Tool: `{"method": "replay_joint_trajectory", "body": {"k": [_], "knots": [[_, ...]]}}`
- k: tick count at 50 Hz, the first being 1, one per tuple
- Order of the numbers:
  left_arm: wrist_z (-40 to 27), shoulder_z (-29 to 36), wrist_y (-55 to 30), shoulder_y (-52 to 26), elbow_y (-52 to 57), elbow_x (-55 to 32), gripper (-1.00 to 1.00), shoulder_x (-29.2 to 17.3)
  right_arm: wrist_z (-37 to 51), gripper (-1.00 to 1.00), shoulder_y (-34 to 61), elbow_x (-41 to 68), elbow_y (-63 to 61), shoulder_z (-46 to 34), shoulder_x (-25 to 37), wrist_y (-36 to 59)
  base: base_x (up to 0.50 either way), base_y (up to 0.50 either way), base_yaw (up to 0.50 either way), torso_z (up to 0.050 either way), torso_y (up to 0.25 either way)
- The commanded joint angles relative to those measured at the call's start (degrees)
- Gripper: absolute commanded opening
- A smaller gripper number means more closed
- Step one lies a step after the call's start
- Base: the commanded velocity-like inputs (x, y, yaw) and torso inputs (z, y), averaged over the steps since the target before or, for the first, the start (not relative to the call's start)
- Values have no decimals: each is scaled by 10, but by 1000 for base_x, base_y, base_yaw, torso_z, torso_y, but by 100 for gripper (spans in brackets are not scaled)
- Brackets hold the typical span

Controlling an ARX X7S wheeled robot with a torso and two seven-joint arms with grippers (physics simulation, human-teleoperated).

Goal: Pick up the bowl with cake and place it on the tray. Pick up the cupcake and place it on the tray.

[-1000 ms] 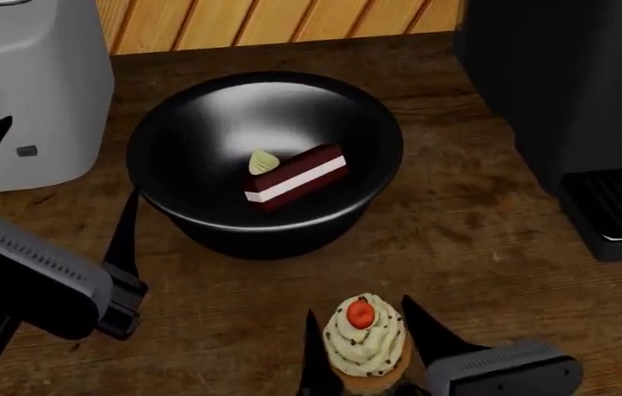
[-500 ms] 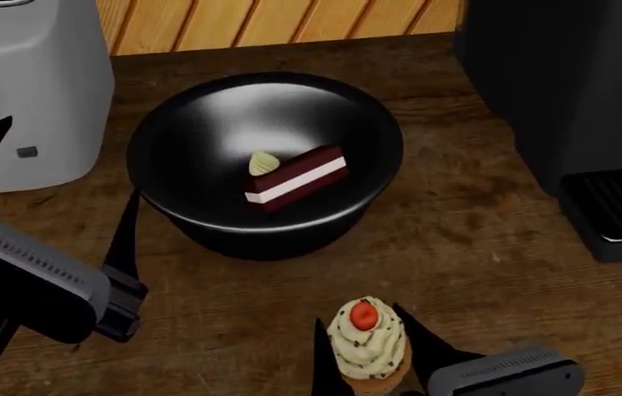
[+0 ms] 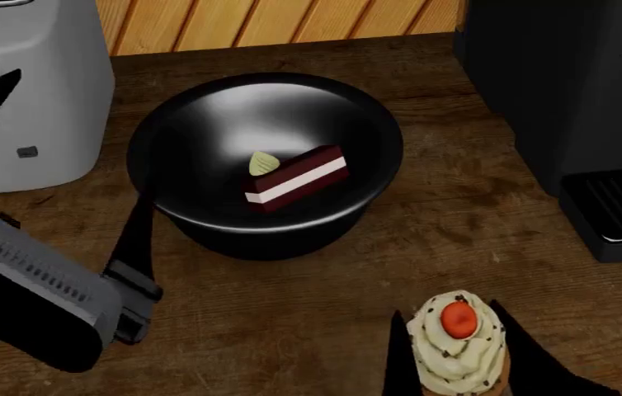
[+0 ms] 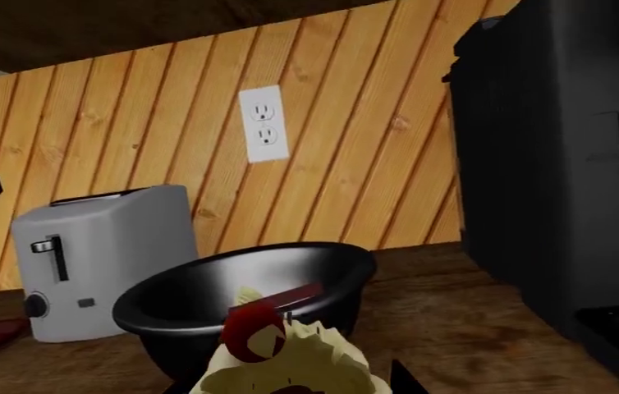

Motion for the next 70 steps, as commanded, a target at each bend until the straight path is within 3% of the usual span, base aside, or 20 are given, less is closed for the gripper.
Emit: {"method": "replay_joint_trajectory", "body": {"k": [1,4,5,8,10,15,19,28,29,30,31,43,46,47,52,54,55,59,65,70], "knots": [[342,157,-55,-65,50,328,100,98,15,-100,-12,13,-50,33,17,8,0,0,0,0,0],[596,214,-97,-137,42,586,100,132,22,-100,8,14,-47,21,18,21,0,0,0,0,0],[654,228,-111,-168,33,635,100,140,24,-100,12,12,-46,17,17,22,0,0,0,0,0],[743,222,-125,-239,1,684,100,154,22,-100,15,14,-43,16,16,20,0,0,0,0,0],[672,177,-81,-253,-33,583,100,142,23,-100,16,12,-44,13,16,20,0,0,0,0,0],[562,105,31,-260,-148,438,100,135,24,-100,23,9,-42,1,15,22,0,0,0,0,0],[543,121,83,-273,-215,395,100,131,22,-100,25,7,-35,-3,15,20,0,0,0,0,0],[570,151,121,-319,-381,323,100,136,37,-100,37,4,-24,-9,5,24,0,0,0,0,0],[544,148,155,-314,-404,308,100,136,46,-100,44,55,-25,0,9,52,0,0,0,0,0],[532,136,161,-312,-409,297,100,143,43,-100,45,51,-25,-1,8,45,0,0,0,0,0],[451,79,178,-313,-420,269,100,177,45,-100,45,53,-24,2,6,43,0,0,0,0,0],[428,96,163,-323,-416,237,100,163,47,-100,45,54,-23,0,8,41,0,0,0,0,0],[495,125,166,-389,-516,201,100,157,46,-100,41,57,-35,1,13,41,0,0,0,0,0],[486,131,177,-401,-539,204,100,155,48,-100,42,58,-36,1,15,43,0,0,0,0,0],[566,107,238,-452,-638,112,100,142,54,-100,59,79,-40,5,27,60,0,0,0,0,0],[566,141,238,-476,-673,138,100,130,60,-100,65,86,-46,8,30,63,0,0,0,0,0],[592,128,254,-479,-675,109,100,128,61,-100,68,87,-47,7,30,65,0,0,0,0,0],[624,153,220,-506,-665,125,100,113,52,-100,73,73,-32,-5,24,55,0,0,0,0,0],[696,157,202,-481,-597,88,100,89,56,-100,77,79,-30,0,29,58,0,0,0,0,0],[702,139,206,-484,-610,66,100,88,57,-100,75,76,-30,-3,28,55,0,0,0,0,0]]}}
